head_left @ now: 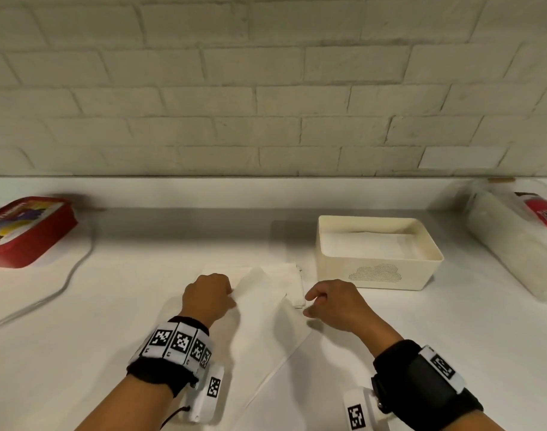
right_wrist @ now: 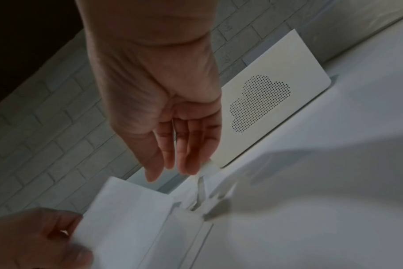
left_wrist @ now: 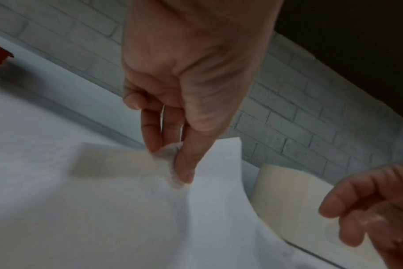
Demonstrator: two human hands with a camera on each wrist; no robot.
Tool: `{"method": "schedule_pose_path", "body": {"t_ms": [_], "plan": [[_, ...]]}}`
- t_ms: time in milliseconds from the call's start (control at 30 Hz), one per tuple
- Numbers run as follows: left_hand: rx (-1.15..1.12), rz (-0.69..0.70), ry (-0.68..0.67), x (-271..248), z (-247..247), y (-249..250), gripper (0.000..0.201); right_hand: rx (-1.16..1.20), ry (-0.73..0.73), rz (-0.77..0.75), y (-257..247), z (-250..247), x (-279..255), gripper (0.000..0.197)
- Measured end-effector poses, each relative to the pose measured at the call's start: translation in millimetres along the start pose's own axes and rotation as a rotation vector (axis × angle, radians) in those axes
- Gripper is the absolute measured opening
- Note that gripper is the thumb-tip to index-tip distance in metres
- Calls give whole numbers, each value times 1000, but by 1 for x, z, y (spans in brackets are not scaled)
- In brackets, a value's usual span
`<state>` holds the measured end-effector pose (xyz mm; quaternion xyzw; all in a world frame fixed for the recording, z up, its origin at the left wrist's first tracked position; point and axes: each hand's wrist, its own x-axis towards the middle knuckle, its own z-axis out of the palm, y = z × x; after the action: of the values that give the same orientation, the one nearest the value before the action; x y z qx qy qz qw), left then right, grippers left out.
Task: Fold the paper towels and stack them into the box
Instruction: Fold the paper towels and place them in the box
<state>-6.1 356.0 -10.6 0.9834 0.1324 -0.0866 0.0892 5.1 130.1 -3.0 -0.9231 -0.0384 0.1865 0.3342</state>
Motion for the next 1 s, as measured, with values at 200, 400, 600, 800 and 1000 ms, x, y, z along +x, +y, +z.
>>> {"method": "schedule_pose_path", "body": {"t_ms": [200, 400, 600, 800, 1000], "plan": [[-122, 108, 36, -10, -28, -5, 26, -2, -18, -107, -16, -2, 1, 70], [-290, 351, -127, -31, -54, 4, 21, 107, -49, -252, -44, -4, 3, 93], [-506, 390, -256, -41, -55, 20, 26, 212, -121, -244, -50, -20, -7, 73], [-463, 230, -305, -22, -29, 12, 32, -108, -15, -137, -33, -69, -21, 42], [-174, 81, -205, -2, 28, 8, 61, -247, 80, -60, -14, -101, -26, 19]]}}
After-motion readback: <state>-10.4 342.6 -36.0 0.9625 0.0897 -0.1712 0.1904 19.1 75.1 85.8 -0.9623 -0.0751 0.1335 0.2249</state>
